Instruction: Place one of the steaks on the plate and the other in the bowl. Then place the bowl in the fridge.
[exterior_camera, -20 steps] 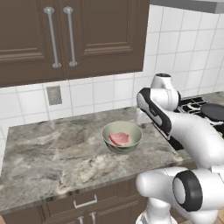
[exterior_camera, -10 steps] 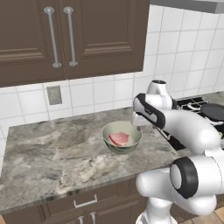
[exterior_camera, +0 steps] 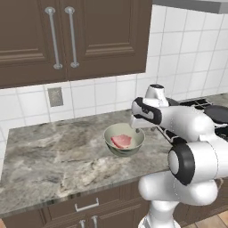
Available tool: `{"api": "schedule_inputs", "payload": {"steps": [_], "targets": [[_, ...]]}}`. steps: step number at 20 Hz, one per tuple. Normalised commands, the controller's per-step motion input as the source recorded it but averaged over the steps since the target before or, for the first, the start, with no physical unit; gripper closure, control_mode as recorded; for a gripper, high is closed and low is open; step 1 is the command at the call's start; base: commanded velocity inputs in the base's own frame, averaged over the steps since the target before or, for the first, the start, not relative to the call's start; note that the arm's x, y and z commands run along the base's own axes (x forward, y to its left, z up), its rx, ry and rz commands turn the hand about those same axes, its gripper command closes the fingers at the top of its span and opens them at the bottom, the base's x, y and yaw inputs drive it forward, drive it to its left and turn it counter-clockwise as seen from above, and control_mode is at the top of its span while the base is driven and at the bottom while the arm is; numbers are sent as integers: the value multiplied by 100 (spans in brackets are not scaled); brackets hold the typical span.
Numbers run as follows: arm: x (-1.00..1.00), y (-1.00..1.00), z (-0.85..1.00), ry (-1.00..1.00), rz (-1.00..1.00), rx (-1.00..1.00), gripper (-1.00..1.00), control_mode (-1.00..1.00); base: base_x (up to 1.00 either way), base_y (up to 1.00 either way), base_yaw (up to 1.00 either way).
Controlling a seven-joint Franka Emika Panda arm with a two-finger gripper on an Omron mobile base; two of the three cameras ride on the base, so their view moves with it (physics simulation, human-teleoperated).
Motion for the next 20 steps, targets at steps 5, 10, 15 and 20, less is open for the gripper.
{"api": "schedule_inputs", "payload": {"steps": [5,10,15,20], "targets": [[43,0,-24,1,0,0,-100,-100,0,0,0],[25,5,-26,6,0,0,-100,-100,0,0,0],[0,8,-27,9,0,0,-100,-100,0,0,0],[0,0,-14,0,0,0,-100,-100,0,0,0]]}}
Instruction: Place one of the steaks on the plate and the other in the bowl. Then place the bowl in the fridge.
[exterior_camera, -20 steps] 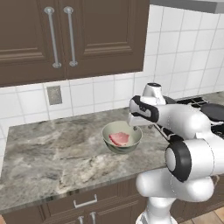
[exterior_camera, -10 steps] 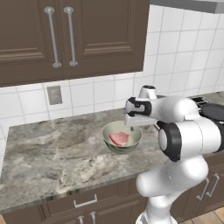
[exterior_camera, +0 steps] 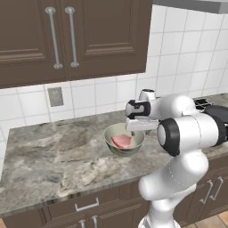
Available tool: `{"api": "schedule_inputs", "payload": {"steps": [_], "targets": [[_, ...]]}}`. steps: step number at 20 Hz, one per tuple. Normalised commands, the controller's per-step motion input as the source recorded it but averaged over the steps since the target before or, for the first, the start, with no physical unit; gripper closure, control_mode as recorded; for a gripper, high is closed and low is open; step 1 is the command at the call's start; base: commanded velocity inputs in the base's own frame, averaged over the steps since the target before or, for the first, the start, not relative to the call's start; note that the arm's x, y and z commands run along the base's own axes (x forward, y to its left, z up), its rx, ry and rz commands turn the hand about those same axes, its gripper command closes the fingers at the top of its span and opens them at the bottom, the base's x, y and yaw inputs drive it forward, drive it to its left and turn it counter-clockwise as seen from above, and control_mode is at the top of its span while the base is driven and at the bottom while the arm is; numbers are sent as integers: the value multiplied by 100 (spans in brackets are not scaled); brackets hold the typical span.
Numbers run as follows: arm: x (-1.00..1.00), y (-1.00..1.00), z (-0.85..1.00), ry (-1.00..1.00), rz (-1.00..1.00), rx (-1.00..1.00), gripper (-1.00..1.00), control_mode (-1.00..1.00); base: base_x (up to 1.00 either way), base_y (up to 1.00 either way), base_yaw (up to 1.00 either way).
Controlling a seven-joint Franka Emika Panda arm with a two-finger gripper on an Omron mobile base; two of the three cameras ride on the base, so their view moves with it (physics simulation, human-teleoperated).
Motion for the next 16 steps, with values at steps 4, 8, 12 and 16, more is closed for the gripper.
{"api": "schedule_inputs", "payload": {"steps": [4,8,12,16], "targets": [[0,3,-9,0,0,0,-100,-100,0,0,0],[0,26,-13,0,0,0,-100,-100,0,0,0],[-2,41,-20,2,2,0,100,-100,0,0,0],[0,21,-29,8,3,1,100,-100,0,0,0]]}}
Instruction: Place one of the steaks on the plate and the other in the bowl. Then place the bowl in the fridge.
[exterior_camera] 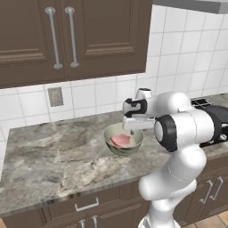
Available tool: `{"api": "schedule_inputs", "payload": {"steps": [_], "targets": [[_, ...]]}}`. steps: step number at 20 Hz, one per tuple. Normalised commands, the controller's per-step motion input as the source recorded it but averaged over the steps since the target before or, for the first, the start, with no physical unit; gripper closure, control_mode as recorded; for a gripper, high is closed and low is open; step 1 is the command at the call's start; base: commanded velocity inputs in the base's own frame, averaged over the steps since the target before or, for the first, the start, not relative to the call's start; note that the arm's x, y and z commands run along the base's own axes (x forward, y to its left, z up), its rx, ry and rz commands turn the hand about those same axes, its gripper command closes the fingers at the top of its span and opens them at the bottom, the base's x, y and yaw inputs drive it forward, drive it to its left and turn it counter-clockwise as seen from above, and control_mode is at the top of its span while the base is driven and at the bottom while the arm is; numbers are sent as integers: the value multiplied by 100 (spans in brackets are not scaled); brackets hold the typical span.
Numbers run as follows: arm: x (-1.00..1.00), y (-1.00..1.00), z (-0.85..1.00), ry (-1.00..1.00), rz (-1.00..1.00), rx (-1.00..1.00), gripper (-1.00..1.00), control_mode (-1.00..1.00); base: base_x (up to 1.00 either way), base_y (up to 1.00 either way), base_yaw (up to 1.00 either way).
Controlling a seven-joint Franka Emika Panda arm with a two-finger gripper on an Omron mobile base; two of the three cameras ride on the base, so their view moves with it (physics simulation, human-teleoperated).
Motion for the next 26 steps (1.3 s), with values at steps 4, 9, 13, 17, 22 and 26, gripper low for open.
{"api": "schedule_inputs", "payload": {"steps": [4,9,13,17,22,26], "targets": [[0,2,-7,1,1,0,100,-100,0,0,0],[-15,0,0,0,-2,0,100,-100,0,0,0],[-65,-42,0,4,-46,0,100,-100,0,0,0],[-61,-52,8,7,-60,11,100,-100,0,0,0],[-42,-51,9,4,-67,16,100,-100,0,0,0],[-42,-36,26,0,-59,17,100,-100,0,0,0]]}}
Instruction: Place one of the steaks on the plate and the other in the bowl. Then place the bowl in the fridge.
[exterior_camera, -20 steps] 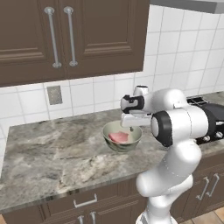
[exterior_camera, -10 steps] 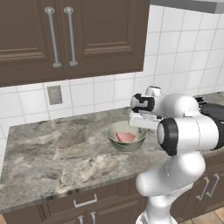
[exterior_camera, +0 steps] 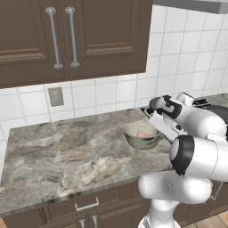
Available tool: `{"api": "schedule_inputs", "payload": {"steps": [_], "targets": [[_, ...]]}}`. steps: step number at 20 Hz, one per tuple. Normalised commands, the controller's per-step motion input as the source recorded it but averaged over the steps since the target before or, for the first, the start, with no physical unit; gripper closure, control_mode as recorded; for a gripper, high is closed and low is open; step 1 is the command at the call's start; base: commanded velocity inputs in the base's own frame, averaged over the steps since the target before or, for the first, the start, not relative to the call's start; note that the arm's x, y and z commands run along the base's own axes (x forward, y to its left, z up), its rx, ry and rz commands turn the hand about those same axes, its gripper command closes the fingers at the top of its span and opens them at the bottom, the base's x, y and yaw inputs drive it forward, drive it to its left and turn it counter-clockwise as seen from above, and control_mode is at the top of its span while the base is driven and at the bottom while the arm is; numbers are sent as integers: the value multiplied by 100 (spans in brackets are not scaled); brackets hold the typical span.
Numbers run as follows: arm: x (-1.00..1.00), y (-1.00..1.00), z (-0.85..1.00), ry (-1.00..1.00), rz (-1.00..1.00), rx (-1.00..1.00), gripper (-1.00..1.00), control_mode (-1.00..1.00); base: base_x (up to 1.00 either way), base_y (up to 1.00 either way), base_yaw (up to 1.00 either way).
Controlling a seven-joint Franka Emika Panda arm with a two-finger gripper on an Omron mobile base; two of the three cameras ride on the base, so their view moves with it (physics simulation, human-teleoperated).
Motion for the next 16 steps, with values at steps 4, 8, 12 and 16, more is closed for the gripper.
{"api": "schedule_inputs", "payload": {"steps": [4,8,12,16], "targets": [[-38,-19,53,-10,-40,11,100,-100,0,0,0],[-41,-23,74,-14,-15,0,100,-100,0,0,0],[-41,-10,65,-8,-4,-8,100,-100,0,0,0],[-31,-12,56,1,0,-24,100,-100,0,0,0]]}}
